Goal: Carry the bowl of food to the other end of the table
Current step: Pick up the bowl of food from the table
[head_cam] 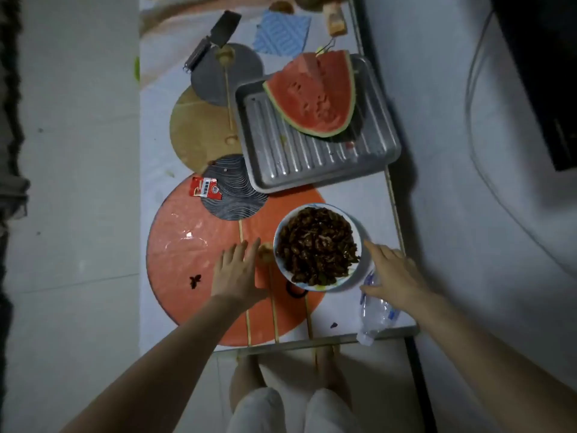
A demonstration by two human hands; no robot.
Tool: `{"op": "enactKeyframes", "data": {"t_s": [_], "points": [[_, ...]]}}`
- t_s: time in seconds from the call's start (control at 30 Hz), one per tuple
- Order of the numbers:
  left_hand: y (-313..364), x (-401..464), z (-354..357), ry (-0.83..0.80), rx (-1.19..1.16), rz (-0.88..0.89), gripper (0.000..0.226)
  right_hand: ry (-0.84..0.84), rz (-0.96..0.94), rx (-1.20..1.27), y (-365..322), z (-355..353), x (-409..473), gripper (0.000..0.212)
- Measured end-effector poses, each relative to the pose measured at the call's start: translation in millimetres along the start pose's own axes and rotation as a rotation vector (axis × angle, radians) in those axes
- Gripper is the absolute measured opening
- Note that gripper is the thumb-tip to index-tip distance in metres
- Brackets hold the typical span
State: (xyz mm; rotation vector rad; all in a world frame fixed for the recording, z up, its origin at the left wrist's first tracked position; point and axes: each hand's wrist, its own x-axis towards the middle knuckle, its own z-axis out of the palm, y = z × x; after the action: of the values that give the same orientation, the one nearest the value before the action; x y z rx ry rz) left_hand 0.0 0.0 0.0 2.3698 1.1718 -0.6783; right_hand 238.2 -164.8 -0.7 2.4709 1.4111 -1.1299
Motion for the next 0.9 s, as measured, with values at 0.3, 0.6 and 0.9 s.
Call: {"op": "enactKeyframes", "data": {"t_s": [0.3,0.6,0.9], "points": [[16,24,22,0.077,-0.111,0.052,0.131,-0.004,-0.165,0.051,18,4,46,0.128],[7,39,42,0.166,-0.454,0.164,0.135,0.038,-0.286,0.317,25,17,72,0.133],[5,35,39,0.146,-0.696,0.229,0.135,-0.01,-0.322,0.54,24,17,62,0.132]]}}
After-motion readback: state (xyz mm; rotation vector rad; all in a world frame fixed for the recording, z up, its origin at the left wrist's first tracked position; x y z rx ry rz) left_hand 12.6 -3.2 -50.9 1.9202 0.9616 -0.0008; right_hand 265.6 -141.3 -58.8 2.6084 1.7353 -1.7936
